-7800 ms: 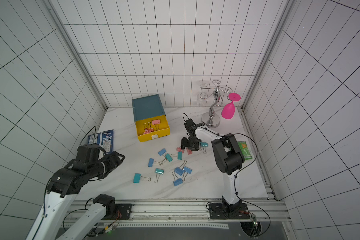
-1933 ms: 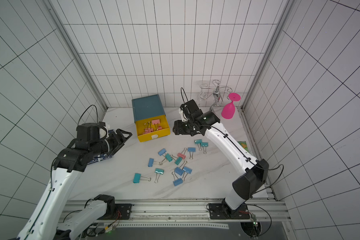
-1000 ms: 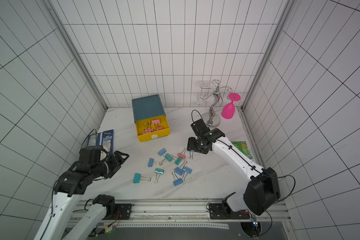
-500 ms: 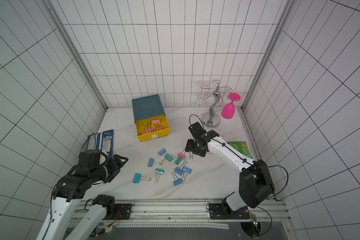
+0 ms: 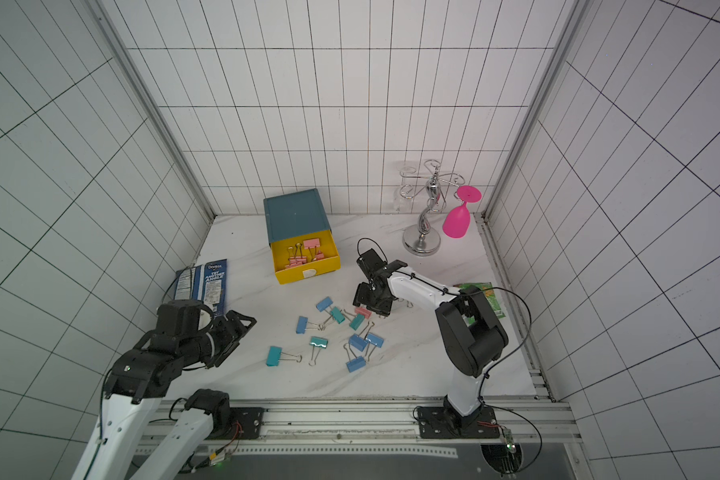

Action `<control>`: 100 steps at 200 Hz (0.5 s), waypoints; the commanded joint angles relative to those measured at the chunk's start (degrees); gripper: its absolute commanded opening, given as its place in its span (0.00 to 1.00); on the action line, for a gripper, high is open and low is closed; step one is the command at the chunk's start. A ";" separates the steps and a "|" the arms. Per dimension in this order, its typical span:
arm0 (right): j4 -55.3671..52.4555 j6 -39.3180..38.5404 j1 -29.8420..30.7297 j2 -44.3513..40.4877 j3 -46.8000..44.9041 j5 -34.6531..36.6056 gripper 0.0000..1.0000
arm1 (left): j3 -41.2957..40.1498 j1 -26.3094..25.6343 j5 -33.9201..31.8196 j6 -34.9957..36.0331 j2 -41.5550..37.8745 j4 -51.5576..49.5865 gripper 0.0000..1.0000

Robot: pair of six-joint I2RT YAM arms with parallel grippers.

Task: Put the binder clips in the drawer according to color
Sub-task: Pick up the binder clip at the center of the board.

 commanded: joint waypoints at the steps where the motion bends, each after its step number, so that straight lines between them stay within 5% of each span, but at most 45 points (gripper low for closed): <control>1: 3.22 1.14 0.18 1.24 1.91 -2.08 0.69 | 2.20 0.31 -0.70 2.05 0.34 -0.45 0.81; 100: 11.36 2.48 2.09 7.29 5.64 -10.49 0.66 | 3.98 0.24 -1.37 4.16 2.04 -1.24 0.81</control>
